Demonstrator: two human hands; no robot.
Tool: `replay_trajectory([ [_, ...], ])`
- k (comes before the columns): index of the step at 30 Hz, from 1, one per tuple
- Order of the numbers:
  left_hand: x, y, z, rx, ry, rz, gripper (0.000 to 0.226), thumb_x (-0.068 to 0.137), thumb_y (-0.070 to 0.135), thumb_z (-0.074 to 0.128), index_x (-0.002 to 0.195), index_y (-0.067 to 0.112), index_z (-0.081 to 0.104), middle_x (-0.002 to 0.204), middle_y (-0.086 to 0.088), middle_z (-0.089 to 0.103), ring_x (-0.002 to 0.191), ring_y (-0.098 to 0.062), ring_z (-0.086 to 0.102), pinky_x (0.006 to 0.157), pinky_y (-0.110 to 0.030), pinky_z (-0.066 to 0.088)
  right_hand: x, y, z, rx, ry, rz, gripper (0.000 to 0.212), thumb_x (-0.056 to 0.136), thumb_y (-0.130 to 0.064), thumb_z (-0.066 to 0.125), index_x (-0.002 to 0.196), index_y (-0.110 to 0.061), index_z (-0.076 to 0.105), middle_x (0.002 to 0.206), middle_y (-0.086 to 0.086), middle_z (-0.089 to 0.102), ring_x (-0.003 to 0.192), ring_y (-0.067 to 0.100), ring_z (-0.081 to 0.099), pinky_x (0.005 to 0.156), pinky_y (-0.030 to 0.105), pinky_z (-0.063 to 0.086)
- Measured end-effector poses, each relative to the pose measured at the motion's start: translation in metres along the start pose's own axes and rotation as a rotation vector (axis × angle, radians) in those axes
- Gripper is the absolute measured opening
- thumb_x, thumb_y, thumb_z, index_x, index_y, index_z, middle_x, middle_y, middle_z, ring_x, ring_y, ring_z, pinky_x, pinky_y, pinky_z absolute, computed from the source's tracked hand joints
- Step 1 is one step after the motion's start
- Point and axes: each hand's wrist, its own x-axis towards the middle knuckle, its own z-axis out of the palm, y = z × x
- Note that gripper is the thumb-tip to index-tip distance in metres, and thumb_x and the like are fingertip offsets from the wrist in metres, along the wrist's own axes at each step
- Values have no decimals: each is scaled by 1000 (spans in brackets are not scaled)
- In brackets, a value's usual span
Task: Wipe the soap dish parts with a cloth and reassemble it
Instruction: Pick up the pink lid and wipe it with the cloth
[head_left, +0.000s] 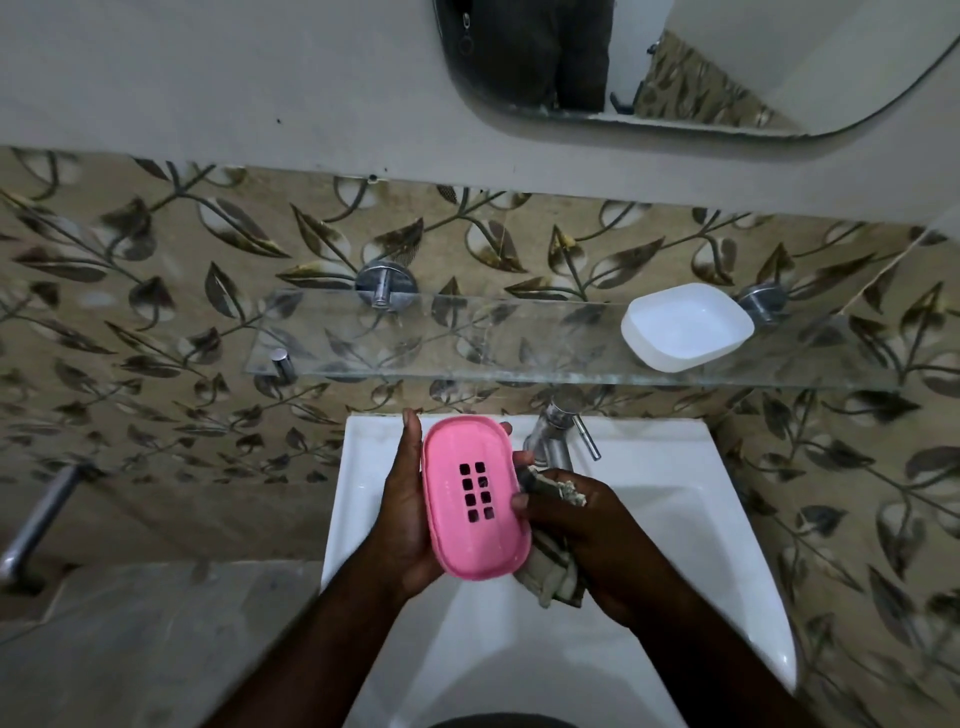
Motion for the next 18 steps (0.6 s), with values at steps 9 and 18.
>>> replay_trajectory([
  [9, 1, -6, -14, -93, 63, 13, 88, 71, 76, 54, 120, 3, 64, 118, -21, 62, 96, -36, 63, 90, -48, 47, -1, -2, 0, -243, 148, -56, 46, 78, -37, 80, 89, 4, 63, 81, 37, 62, 68, 29, 58, 63, 57, 50],
  [18, 10, -3, -19, 5, 183, 63, 81, 76, 73, 43, 114, 6, 69, 111, -21, 69, 97, -35, 67, 90, -48, 51, -3, -32, 2, -375, 372, -210, 17, 74, -13, 83, 86, -18, 73, 78, 2, 75, 68, 16, 68, 59, 29, 54],
])
